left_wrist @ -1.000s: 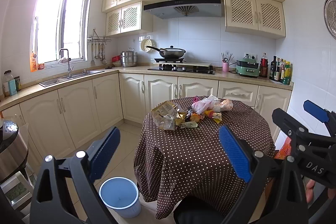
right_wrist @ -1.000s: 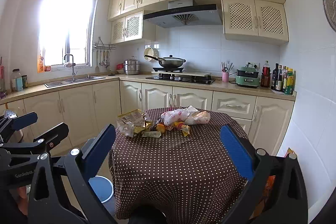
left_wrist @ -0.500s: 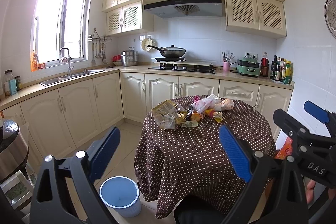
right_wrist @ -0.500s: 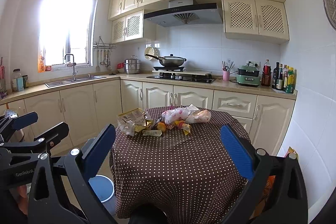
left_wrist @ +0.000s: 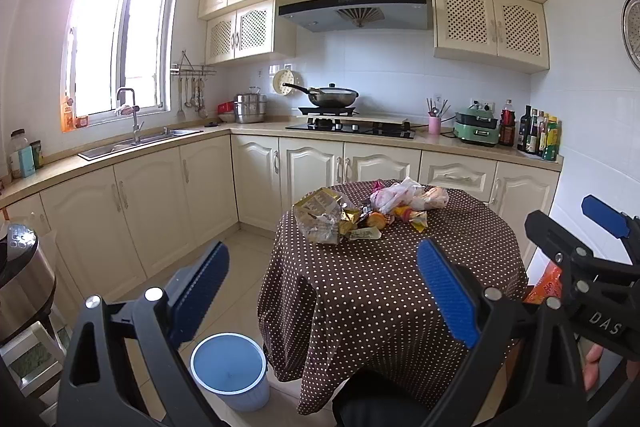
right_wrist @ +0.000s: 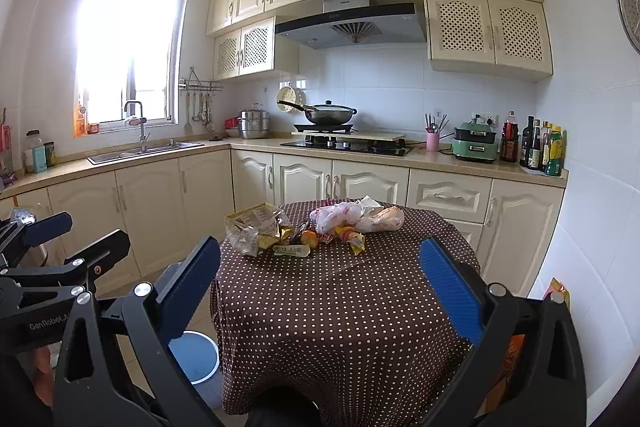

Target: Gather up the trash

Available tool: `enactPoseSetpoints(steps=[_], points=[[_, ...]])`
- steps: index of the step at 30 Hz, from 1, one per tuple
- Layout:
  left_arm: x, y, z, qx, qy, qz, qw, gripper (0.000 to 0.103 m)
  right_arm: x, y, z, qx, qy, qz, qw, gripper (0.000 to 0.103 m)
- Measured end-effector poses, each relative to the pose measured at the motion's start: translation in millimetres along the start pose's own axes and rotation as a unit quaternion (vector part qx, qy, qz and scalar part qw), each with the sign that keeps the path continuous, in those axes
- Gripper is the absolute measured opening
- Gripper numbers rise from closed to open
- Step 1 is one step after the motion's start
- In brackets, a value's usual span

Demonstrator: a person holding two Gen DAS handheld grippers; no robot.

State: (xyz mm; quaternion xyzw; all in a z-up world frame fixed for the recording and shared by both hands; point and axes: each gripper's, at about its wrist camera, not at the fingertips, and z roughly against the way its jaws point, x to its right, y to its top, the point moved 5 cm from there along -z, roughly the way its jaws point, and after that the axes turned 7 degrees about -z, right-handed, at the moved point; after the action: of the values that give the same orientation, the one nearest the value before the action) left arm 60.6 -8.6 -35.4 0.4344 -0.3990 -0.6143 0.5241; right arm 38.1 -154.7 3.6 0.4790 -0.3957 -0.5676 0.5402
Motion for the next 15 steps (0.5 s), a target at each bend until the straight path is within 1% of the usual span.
enactPoseSetpoints(steps=[10,15], points=[[-2,1,-4,-0.006,0.0,0.002,1.0,0.093,0,-2,-2,-0.005,0.001,-0.001,1.0,0.097],[-7,1,-14,-0.011,0.009,-0.002,0.9999,0.093,-1,-2,-14,-0.008,0.002,0.0,1.0,0.097]])
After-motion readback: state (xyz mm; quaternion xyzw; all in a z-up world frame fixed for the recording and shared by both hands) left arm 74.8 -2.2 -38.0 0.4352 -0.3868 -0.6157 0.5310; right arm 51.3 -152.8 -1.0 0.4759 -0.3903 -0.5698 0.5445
